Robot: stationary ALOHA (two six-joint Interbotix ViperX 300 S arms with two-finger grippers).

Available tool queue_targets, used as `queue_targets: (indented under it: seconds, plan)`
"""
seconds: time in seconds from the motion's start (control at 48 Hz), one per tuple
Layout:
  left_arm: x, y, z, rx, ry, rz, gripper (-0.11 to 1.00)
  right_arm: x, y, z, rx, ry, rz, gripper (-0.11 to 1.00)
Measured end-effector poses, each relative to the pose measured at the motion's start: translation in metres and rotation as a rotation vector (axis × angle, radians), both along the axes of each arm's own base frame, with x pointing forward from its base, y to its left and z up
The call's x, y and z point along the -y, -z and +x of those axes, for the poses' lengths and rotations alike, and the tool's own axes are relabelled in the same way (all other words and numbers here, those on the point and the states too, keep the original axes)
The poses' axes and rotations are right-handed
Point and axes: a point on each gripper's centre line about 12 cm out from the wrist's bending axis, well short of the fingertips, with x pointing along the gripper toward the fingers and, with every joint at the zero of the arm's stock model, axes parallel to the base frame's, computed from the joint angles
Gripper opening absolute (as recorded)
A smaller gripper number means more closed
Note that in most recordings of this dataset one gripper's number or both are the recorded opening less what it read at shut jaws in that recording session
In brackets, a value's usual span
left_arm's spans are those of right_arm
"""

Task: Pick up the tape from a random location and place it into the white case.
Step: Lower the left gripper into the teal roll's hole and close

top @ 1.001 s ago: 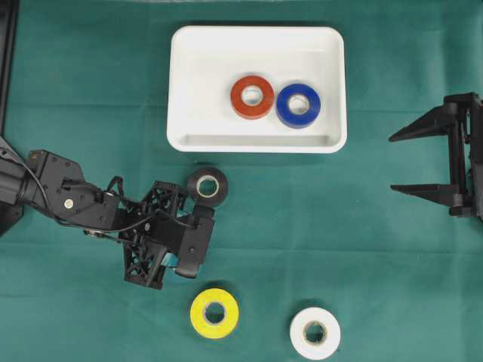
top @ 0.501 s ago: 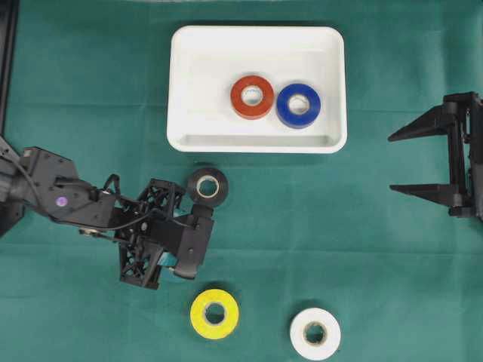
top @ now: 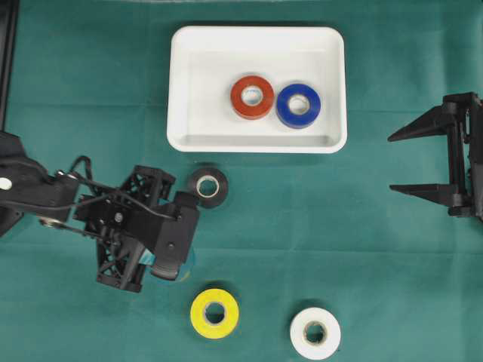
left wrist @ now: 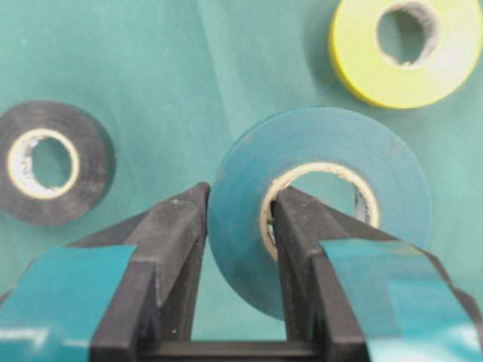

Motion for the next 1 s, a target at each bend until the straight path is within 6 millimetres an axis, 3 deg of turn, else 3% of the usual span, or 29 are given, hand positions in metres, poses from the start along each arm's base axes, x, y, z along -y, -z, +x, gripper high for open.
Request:
queue_targets:
  seconds: [0.25, 0.396, 1.001]
  plan:
    - [-0.001, -0.046, -0.006, 0.064, 0.0, -0.016, 0.22, 0.0, 0.001, 0.0, -0.003, 0.0, 0.0, 0.88]
    - [-0.003, -0.06, -0.012, 0.079, 0.0, -0.02, 0.22, 0.0, 0.001, 0.0, -0.003, 0.0, 0.0, 0.88]
    - [-0.003, -0.065, -0.013, 0.085, 0.0, -0.02, 0.22, 0.0, 0.003, 0.001, -0.014, 0.0, 0.0, 0.88]
